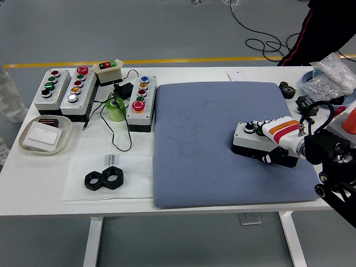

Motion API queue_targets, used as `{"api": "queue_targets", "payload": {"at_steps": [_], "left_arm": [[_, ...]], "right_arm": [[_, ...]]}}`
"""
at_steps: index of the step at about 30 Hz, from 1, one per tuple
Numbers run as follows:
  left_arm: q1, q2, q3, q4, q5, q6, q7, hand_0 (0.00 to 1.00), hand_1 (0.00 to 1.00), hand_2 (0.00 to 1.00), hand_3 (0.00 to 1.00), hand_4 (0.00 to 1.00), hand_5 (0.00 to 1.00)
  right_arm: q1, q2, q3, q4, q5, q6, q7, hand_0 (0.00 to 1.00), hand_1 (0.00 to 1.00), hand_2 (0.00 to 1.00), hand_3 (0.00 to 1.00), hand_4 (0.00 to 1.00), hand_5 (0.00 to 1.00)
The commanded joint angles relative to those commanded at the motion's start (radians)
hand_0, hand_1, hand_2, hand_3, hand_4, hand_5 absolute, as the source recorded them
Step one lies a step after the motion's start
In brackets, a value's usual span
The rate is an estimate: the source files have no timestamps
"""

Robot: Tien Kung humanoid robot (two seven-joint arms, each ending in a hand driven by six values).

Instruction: Pick up the button,place it on the desk,press the button,press the button

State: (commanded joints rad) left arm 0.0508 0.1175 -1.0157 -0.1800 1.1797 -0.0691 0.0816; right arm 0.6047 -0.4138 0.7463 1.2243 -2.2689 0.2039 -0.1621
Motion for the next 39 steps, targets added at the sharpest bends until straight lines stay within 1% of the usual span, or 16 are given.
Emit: {"api": "queue_targets", "payload": {"at_steps": [4, 5, 7, 9, 11, 12, 17, 18, 23, 24, 30, 31, 36, 37, 39], "left_arm": [[0.001, 0.001, -0.001, 0.000, 0.002, -0.001, 0.000, 0.742, 0.916, 0.983, 0.941, 0.609, 0.998], [0.001, 0.001, -0.002, 0.000, 0.005, -0.001, 0.001, 0.742, 0.915, 0.983, 0.942, 0.610, 0.998], [0.001, 0.001, -0.003, 0.000, 0.006, -0.001, 0.001, 0.742, 0.915, 0.983, 0.942, 0.610, 0.998], [0.002, 0.001, -0.003, 0.000, 0.006, -0.001, 0.001, 0.742, 0.915, 0.983, 0.942, 0.610, 0.998], [0.002, 0.001, -0.004, 0.000, 0.007, -0.002, 0.002, 0.742, 0.915, 0.983, 0.942, 0.610, 0.998], [0.002, 0.001, -0.004, 0.000, 0.008, -0.002, 0.002, 0.742, 0.915, 0.983, 0.941, 0.612, 0.998], [0.001, 0.001, 0.000, 0.000, 0.003, -0.002, 0.001, 0.742, 0.915, 0.983, 0.941, 0.612, 0.998], [0.001, 0.001, 0.000, 0.000, 0.003, -0.002, 0.000, 0.742, 0.915, 0.983, 0.940, 0.611, 0.998], [-0.001, 0.001, 0.003, 0.000, 0.000, -0.002, 0.000, 0.742, 0.915, 0.983, 0.940, 0.611, 0.998], [-0.002, 0.001, 0.003, 0.000, 0.001, -0.002, 0.000, 0.742, 0.915, 0.983, 0.940, 0.611, 0.998], [-0.004, 0.001, 0.005, 0.000, -0.003, -0.001, -0.001, 0.742, 0.915, 0.983, 0.941, 0.612, 0.998], [-0.005, 0.001, 0.006, 0.000, -0.004, -0.001, -0.001, 0.742, 0.915, 0.983, 0.941, 0.612, 0.998], [-0.006, 0.000, 0.008, 0.000, -0.008, 0.000, -0.002, 0.742, 0.915, 0.983, 0.941, 0.612, 0.998], [-0.006, 0.000, 0.007, 0.000, -0.007, 0.000, -0.002, 0.742, 0.915, 0.983, 0.941, 0.611, 0.998], [-0.008, 0.000, 0.007, 0.000, -0.006, -0.001, -0.002, 0.742, 0.915, 0.983, 0.941, 0.611, 0.998]], "right_arm": [[-0.002, -0.002, -0.001, 0.001, 0.000, -0.023, 0.001, 0.688, 0.658, 0.654, 0.886, 0.834, 0.223], [-0.003, -0.004, -0.001, 0.003, 0.000, -0.033, 0.003, 0.473, 0.448, 0.455, 0.829, 0.767, 0.028], [-0.003, -0.004, -0.001, 0.004, 0.000, -0.035, 0.003, 0.473, 0.448, 0.455, 0.829, 0.767, 0.028], [-0.004, -0.005, -0.003, 0.006, 0.000, -0.052, 0.000, 0.473, 0.448, 0.455, 0.829, 0.767, 0.028], [-0.004, -0.006, -0.003, 0.007, 0.000, -0.058, -0.001, 0.473, 0.448, 0.455, 0.829, 0.767, 0.028], [-0.003, -0.006, -0.003, 0.008, 0.000, -0.065, -0.003, 0.336, 0.353, 0.367, 0.730, 0.670, 0.002], [-0.001, -0.008, -0.004, 0.009, 0.000, -0.072, -0.005, 0.336, 0.353, 0.367, 0.730, 0.670, 0.002], [-0.001, -0.008, -0.005, 0.010, 0.000, -0.072, -0.005, 0.230, 0.284, 0.303, 0.537, 0.536, 0.002], [0.001, -0.011, -0.005, 0.013, 0.000, -0.074, -0.009, 0.230, 0.284, 0.303, 0.537, 0.536, 0.002], [0.002, -0.011, -0.005, 0.014, 0.000, -0.073, -0.008, 0.248, 0.258, 0.279, 0.474, 0.418, 0.002], [0.005, -0.013, -0.007, 0.014, 0.000, -0.080, -0.009, 0.248, 0.258, 0.279, 0.474, 0.418, 0.002], [0.005, -0.013, -0.007, 0.014, 0.000, -0.080, -0.008, 0.182, 0.213, 0.244, 0.394, 0.429, 0.002], [0.006, -0.014, -0.010, 0.015, 0.000, -0.088, -0.010, 0.182, 0.213, 0.244, 0.394, 0.429, 0.002], [0.006, -0.014, -0.012, 0.016, 0.000, -0.087, -0.010, 0.187, 0.198, 0.230, 0.356, 0.389, 0.002], [0.007, -0.014, -0.013, 0.016, 0.000, -0.086, -0.010, 0.187, 0.198, 0.230, 0.356, 0.389, 0.002]]}}
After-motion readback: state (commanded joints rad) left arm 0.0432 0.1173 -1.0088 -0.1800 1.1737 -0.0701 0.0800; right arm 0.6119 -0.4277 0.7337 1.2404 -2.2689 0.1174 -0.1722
